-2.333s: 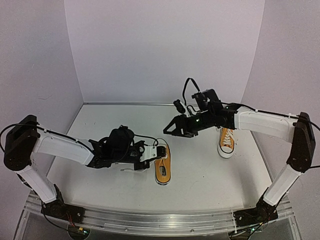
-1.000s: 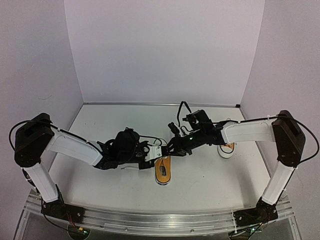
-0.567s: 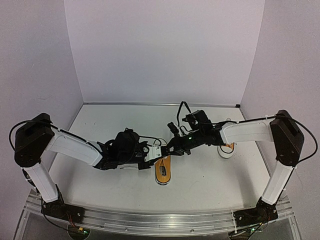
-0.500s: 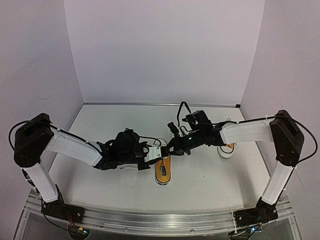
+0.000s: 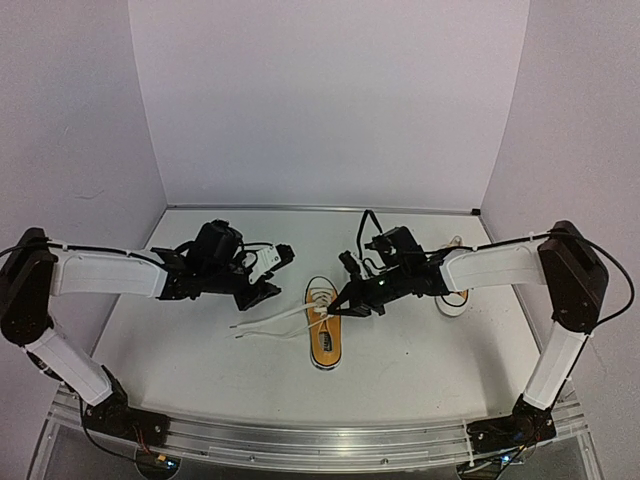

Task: Tie the shoes

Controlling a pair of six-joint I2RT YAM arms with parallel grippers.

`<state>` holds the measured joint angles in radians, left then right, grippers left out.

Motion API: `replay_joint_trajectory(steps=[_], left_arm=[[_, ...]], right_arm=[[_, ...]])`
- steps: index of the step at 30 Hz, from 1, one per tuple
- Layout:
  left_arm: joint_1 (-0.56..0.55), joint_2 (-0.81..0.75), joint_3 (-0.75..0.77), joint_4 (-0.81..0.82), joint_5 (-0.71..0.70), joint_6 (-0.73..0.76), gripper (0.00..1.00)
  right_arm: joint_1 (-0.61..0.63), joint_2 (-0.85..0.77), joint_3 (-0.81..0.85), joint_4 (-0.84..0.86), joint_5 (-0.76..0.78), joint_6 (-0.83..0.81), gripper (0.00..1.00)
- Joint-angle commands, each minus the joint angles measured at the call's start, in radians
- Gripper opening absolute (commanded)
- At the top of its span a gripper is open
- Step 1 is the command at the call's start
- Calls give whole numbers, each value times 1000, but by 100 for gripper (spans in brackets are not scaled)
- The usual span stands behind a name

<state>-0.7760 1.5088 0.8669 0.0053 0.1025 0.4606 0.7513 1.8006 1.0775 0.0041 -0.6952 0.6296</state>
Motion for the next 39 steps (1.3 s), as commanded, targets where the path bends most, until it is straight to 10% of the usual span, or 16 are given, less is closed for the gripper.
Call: replay_joint_trajectory(steps=[1, 24, 29, 39], left_arm=[[46, 139, 131, -292, -25, -67, 38], [98, 366, 256, -481, 49, -62, 33], [98, 393, 275, -518, 55, -69, 10], [66, -125, 92, -295, 102, -232, 0]], right_arm=[[1, -47, 8, 14, 20, 2, 0], [1, -28, 24, 10, 22, 6, 0], [0, -20, 25, 10, 29, 8, 0], [-11, -33, 26, 1, 66, 20, 0]])
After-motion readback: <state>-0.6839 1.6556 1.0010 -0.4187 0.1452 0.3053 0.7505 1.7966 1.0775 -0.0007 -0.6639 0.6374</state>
